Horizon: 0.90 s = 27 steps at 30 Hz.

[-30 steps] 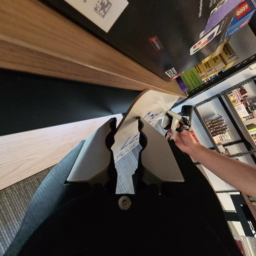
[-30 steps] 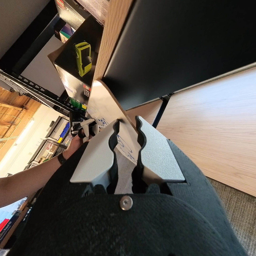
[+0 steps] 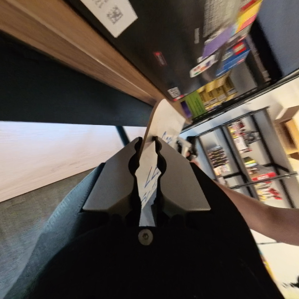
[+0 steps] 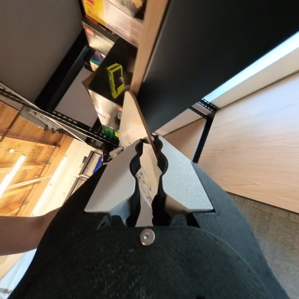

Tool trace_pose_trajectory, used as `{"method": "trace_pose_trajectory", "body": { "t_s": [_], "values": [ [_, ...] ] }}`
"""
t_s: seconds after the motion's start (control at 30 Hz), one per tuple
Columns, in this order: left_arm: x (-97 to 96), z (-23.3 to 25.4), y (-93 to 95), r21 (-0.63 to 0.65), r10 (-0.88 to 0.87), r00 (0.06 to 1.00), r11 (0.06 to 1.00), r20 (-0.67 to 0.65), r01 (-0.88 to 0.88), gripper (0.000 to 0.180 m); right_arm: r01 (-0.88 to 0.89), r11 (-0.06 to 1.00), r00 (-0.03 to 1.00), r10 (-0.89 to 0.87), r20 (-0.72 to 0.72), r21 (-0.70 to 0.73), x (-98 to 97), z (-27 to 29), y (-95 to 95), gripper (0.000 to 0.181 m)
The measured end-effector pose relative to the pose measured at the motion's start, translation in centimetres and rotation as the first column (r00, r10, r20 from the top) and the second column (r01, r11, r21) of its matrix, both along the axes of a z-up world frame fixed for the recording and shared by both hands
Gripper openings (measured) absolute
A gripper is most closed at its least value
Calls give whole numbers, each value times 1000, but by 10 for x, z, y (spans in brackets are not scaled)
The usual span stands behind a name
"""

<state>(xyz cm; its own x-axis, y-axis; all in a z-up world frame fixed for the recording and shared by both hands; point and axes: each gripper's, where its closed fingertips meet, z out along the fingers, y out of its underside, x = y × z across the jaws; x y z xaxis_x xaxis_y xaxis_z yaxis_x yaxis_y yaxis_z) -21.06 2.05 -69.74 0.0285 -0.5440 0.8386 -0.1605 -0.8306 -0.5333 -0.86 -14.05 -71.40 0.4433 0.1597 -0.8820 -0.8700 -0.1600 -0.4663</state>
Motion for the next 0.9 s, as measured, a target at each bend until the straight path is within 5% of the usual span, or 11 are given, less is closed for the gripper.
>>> {"method": "trace_pose_trajectory", "body": {
  "t_s": [0.23,0.43,0.73,0.9],
  "values": [
    [-40,42,-54,-246,-110,992,961,65,123,5,-84,996,985,79,-153,-26,-39,32,-51,10],
    [-81,115,-55,-348,-139,987,924,81,159,6,-227,972,912,233,-337,58,-86,115,-64,4],
    [-95,192,17,-528,-111,992,840,63,128,10,-287,957,902,288,-322,51,-111,210,-4,2],
    [-95,229,85,-445,-119,990,884,80,142,17,-284,958,848,274,-454,48,-103,256,72,3]
  ]
}}
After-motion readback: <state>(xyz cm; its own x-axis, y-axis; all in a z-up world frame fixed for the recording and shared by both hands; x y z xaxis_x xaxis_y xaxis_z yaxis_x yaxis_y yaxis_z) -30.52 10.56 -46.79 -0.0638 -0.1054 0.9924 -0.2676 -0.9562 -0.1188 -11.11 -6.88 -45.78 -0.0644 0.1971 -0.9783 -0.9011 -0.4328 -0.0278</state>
